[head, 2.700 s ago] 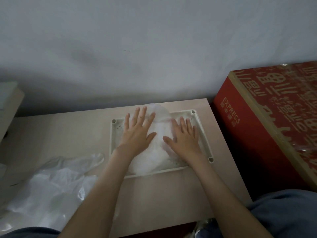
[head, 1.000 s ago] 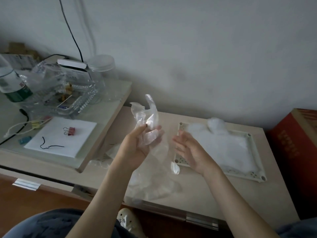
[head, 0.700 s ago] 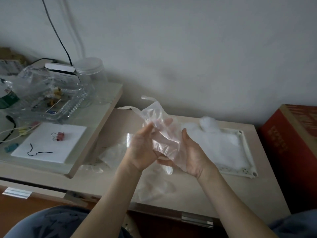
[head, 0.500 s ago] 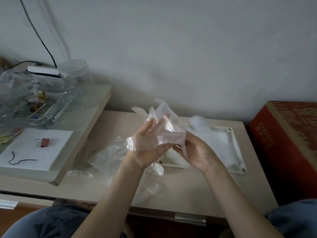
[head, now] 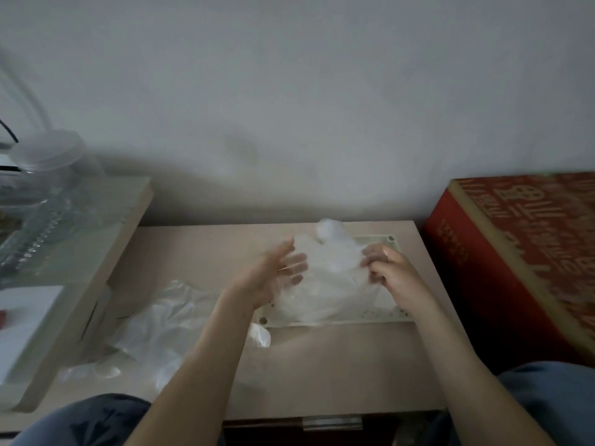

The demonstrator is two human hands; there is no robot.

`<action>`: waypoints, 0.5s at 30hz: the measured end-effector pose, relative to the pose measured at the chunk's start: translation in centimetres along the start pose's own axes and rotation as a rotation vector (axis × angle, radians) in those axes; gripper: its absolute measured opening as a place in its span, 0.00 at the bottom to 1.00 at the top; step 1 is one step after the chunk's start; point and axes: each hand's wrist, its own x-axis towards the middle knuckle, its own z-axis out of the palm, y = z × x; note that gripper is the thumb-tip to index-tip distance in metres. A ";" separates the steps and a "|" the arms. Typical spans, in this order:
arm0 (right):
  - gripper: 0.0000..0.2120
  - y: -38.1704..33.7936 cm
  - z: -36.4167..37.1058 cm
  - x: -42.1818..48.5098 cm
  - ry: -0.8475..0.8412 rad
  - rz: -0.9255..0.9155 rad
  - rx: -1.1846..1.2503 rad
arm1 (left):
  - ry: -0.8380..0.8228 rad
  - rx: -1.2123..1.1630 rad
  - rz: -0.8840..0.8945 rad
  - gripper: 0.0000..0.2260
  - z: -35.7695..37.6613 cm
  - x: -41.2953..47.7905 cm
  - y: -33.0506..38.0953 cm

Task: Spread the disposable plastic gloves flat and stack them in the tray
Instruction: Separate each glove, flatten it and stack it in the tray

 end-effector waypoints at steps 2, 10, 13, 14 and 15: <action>0.18 0.3 0.0 0.2 -0.002 0.007 0.078 | 0.031 0.168 0.015 0.06 0.8 0.8 -0.9; 0.22 1.1 -1.0 2.1 0.043 -0.124 0.126 | 0.157 0.169 0.238 0.08 2.2 2.7 -2.1; 0.15 3.0 -1.6 3.0 0.192 -0.008 -0.025 | 0.221 0.308 0.156 0.07 1.8 3.3 -2.8; 0.13 3.7 -1.8 3.2 0.238 0.036 -0.041 | 0.251 0.361 0.133 0.06 1.6 3.6 -3.1; 0.12 4.2 -1.9 3.2 0.273 0.062 -0.052 | 0.288 0.402 0.122 0.05 1.3 4.0 -3.4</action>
